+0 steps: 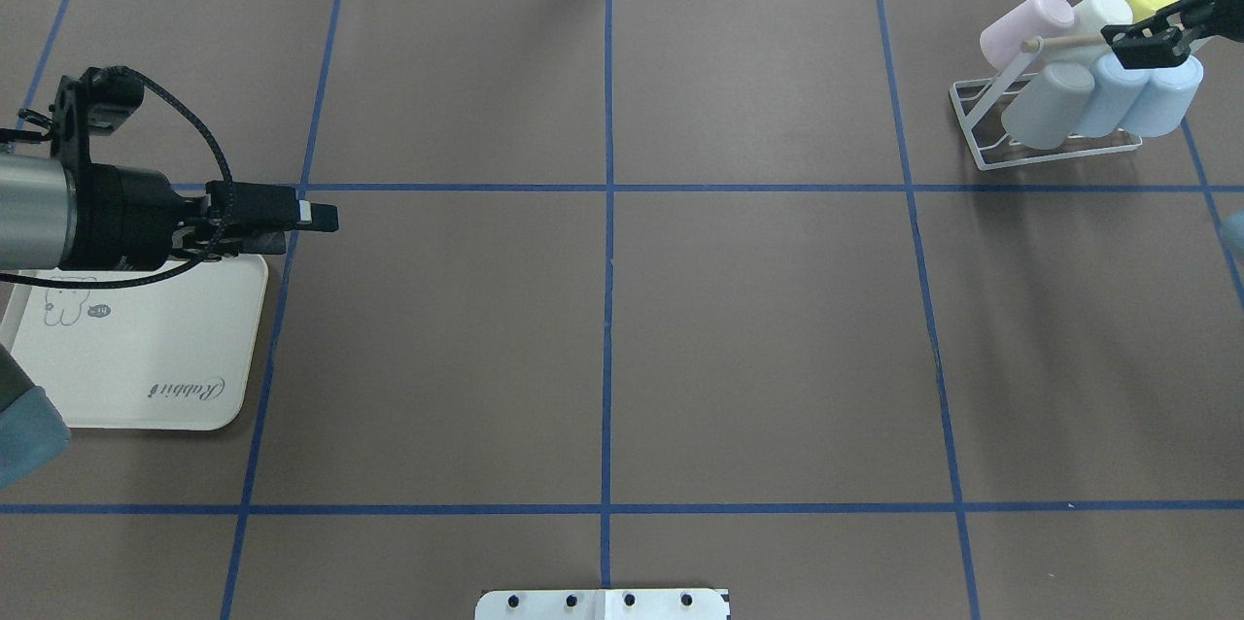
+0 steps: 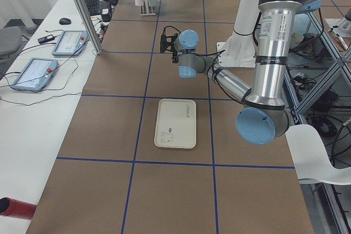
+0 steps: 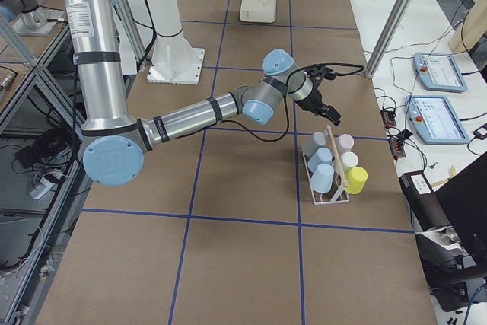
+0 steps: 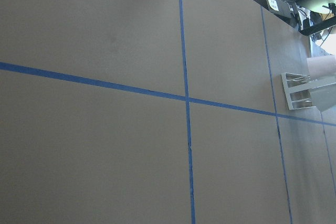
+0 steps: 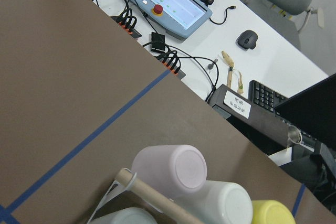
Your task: Transfer IKEA cup to right arm and place on rack
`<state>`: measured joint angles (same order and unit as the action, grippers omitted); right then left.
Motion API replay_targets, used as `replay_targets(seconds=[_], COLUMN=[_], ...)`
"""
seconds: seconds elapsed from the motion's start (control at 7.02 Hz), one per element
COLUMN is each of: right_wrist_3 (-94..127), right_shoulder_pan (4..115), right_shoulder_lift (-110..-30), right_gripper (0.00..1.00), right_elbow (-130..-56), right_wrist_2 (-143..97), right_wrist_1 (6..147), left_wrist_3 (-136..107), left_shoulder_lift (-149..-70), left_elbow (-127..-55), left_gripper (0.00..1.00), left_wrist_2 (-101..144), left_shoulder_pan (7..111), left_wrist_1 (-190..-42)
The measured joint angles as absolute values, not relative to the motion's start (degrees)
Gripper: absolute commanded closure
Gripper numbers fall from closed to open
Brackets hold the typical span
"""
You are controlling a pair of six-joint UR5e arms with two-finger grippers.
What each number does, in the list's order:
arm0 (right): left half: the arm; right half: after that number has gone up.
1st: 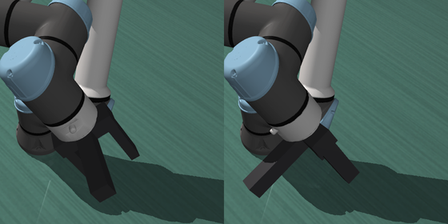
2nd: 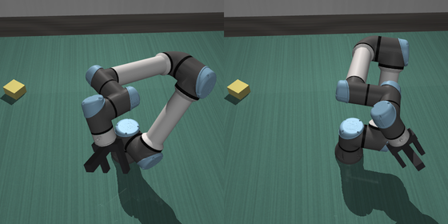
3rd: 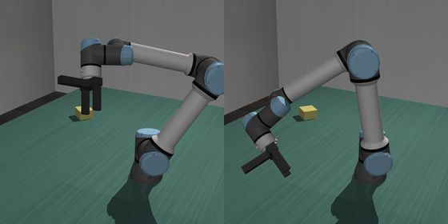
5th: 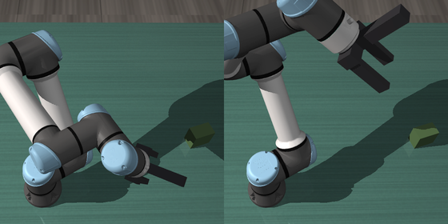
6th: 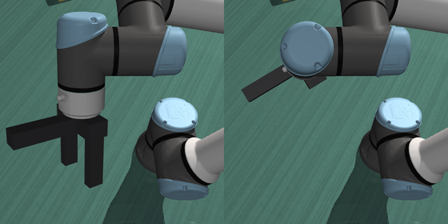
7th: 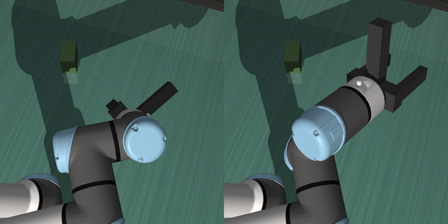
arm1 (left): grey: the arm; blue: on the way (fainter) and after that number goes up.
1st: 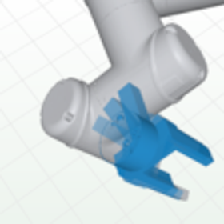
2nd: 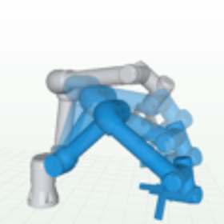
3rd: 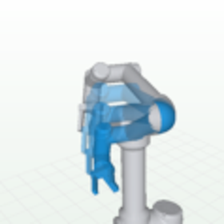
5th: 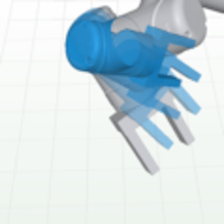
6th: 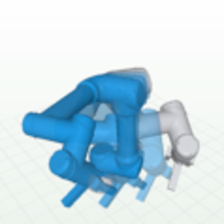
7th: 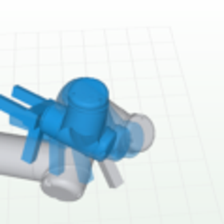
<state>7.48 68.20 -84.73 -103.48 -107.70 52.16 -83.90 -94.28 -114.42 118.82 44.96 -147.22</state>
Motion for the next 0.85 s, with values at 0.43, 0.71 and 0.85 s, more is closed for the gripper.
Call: replay_targets(seconds=[0.43, 0.71, 0.85], right_wrist_3=[11.8, 11.9, 11.8], right_shoulder_pan=[68.7, 71.6, 74.8], right_shoulder_lift=[-90.1, -90.5, -90.1], right_gripper=[0.00, 0.00, 0.00], right_elbow=[-104.8, -105.0, -105.1], right_wrist_2=[-108.6, -113.7, -118.3], right_wrist_1=[51.3, 63.9, 73.0], left_wrist_3=[-83.6, -83.4, -83.3], left_shoulder_lift=[-94.1, -94.1, -93.9], left_elbow=[-114.5, -114.5, -114.4], left_gripper=[0.00, 0.00, 0.00], left_wrist_2=[118.9, 118.9, 118.9], left_shoulder_pan=[45.0, 45.0, 45.0], left_wrist_1=[-147.2, -147.0, -146.8])
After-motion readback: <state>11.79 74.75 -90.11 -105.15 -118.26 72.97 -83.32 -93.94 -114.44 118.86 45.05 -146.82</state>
